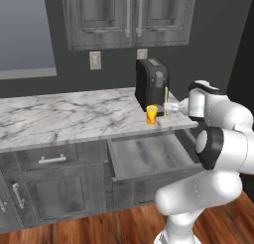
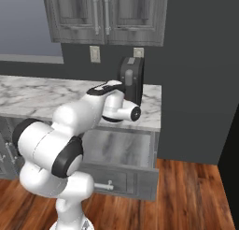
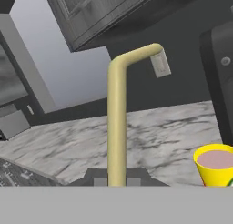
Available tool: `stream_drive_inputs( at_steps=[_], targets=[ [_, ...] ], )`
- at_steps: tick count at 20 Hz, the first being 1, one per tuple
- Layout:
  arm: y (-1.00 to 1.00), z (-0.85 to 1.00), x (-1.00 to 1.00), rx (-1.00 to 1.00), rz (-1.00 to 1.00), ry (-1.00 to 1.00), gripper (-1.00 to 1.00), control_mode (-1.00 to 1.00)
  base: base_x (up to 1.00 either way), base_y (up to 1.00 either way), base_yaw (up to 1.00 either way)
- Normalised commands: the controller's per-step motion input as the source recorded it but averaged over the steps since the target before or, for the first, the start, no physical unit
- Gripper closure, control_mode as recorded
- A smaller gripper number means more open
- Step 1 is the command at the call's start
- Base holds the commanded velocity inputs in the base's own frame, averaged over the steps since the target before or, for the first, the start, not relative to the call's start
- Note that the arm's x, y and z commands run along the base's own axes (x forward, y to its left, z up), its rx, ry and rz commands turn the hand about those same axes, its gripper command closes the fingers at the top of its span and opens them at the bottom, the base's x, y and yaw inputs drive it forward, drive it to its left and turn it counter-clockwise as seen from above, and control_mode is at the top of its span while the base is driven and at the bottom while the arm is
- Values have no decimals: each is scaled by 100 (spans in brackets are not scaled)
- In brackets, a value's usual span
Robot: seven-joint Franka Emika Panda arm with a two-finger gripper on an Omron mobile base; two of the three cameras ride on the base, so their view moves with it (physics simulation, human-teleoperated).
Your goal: Pick up the straw from the right drawer and put it inside the smoothie cup.
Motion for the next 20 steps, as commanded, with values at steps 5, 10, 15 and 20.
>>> stream_drive_inputs(
  at_steps=[5,10,15,20],
  targets=[
    [0,0,36,0,0,0,100,-100,0,0,0],
    [3,0,35,0,-2,0,100,-100,0,0,0],
    [0,-1,35,0,-7,-1,100,-100,0,0,0],
    [0,-2,26,0,-9,-3,100,-100,0,0,0]
  ],
)
